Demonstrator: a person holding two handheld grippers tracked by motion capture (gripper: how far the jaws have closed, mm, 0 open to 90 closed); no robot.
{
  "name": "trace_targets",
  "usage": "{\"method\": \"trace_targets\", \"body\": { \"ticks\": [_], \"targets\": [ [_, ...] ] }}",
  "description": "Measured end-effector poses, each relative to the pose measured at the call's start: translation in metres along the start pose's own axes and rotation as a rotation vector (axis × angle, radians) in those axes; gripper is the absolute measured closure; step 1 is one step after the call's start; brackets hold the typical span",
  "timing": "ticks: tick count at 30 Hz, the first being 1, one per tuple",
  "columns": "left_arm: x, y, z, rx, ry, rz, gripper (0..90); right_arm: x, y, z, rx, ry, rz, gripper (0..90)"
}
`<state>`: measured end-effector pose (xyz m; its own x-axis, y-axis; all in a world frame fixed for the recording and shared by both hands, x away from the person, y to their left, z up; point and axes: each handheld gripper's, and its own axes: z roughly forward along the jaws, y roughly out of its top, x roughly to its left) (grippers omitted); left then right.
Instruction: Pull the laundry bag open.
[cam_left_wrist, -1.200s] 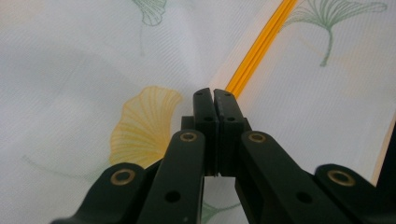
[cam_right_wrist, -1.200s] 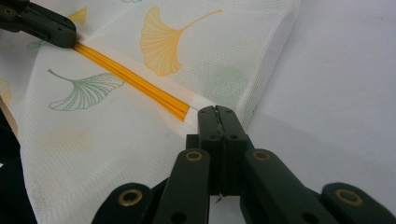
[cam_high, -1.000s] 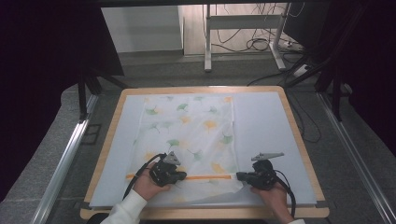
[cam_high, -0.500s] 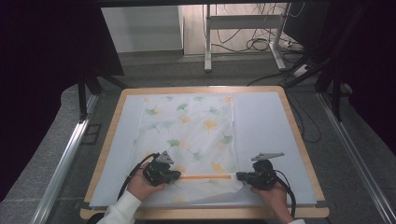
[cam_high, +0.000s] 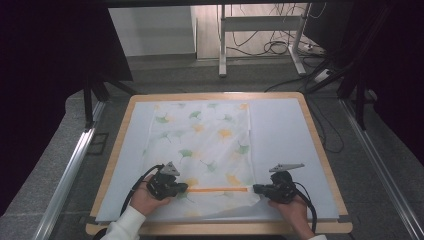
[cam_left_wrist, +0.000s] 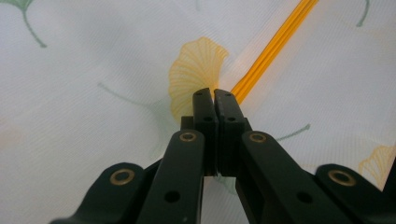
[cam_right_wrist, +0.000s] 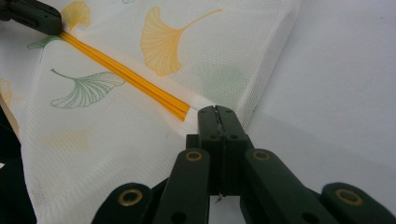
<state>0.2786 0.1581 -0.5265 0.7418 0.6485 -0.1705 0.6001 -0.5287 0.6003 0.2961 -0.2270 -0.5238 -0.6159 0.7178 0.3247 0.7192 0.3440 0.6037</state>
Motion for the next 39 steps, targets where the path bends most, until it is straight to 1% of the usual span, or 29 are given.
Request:
{"method": "trace_targets", "body": {
  "ticks": [12, 15, 20, 25, 32, 39],
  "targets": [
    [0.006, -0.009, -0.007, -0.005, 0.017, -0.019, 89.3, 0.000, 0.000, 0.000, -0.001, 0.001, 0.001, 89.4],
    [0.007, -0.011, -0.009, -0.001, 0.029, -0.020, 89.3, 0.000, 0.000, 0.000, 0.000, 0.001, 0.000, 89.4],
    [0.010, -0.014, -0.012, -0.003, 0.036, -0.029, 89.3, 0.000, 0.000, 0.000, 0.000, 0.001, -0.001, 89.4],
    [0.013, -0.017, -0.015, -0.004, 0.056, -0.033, 89.2, 0.000, 0.000, 0.000, 0.000, 0.001, -0.003, 89.4],
    [0.019, -0.023, -0.021, -0.001, 0.081, -0.053, 89.4, 0.000, 0.000, 0.000, 0.000, 0.000, -0.004, 89.4],
    [0.024, -0.029, -0.026, -0.007, 0.091, -0.071, 89.4, 0.000, 0.000, 0.000, 0.000, 0.000, -0.004, 89.4]
  ]
}}
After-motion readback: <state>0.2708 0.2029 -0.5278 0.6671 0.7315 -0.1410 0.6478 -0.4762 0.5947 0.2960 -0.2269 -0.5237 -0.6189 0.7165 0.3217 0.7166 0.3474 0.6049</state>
